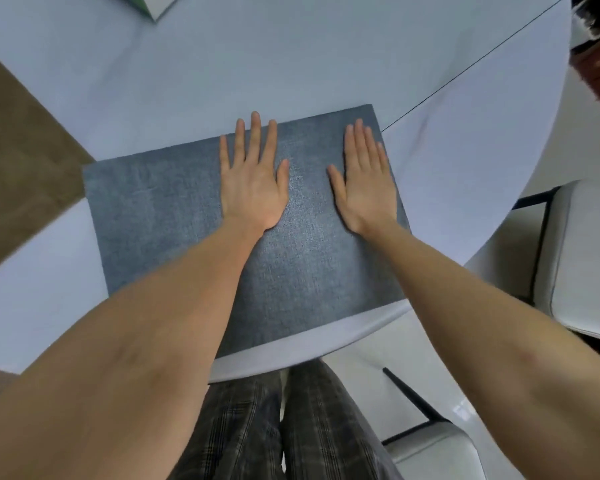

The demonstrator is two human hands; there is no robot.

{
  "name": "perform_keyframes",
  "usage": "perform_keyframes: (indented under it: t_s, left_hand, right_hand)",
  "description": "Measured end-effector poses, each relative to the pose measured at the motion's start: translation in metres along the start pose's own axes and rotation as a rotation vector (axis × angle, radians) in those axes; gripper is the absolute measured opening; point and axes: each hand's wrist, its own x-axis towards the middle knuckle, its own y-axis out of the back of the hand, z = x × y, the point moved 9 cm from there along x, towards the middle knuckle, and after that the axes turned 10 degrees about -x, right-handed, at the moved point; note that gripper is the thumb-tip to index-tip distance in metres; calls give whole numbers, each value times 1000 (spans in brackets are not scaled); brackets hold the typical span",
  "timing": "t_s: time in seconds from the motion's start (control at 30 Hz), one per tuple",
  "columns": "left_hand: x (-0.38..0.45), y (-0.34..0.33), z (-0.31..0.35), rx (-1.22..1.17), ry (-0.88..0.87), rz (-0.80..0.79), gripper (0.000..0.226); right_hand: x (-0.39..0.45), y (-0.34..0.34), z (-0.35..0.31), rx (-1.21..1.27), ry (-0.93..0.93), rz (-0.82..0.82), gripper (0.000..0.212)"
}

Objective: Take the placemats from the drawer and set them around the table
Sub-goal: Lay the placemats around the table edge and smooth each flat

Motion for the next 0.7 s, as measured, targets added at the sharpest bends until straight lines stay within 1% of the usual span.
perform_keyframes:
  t_s: [0.13, 0.2, 0.27, 0.33, 0.37, 0.43, 0.5, 0.53, 0.6, 0.7]
  left_hand:
    - [0, -3, -2, 23, 8, -21, 60]
    - [0, 0, -4, 46, 39, -26, 61]
    - [-9, 6, 12, 68, 9, -11, 60]
    - [-31, 4, 38, 39, -63, 5, 57]
    - [-45, -2, 48, 18, -74, 5, 57]
    - [-69, -17, 52, -5, -30, -12, 59]
    - [-77, -26, 45, 16, 3, -4, 59]
    - [-76, -27, 44, 29, 0, 11, 59]
    - [-75, -26, 46, 27, -12, 16, 58]
    - [-76, -27, 49, 17, -3, -41, 59]
  right_hand:
    - [-46, -2, 71, 2, -143, -10, 60]
    - [-62, -5, 82, -29, -187, -33, 61]
    - [-61, 4, 79, -46, -232, -24, 63]
    - [-50, 19, 56, 4, -209, 53, 63]
    - [-44, 22, 40, 49, -166, 76, 63]
    - [-39, 16, 2, 74, -15, 53, 62]
    - [-46, 0, -13, 35, 99, 19, 61]
    - [-49, -5, -6, 20, 108, 20, 60]
    - [-58, -7, 26, 19, 67, 21, 59]
    - [-81, -8, 70, -10, -17, -22, 59]
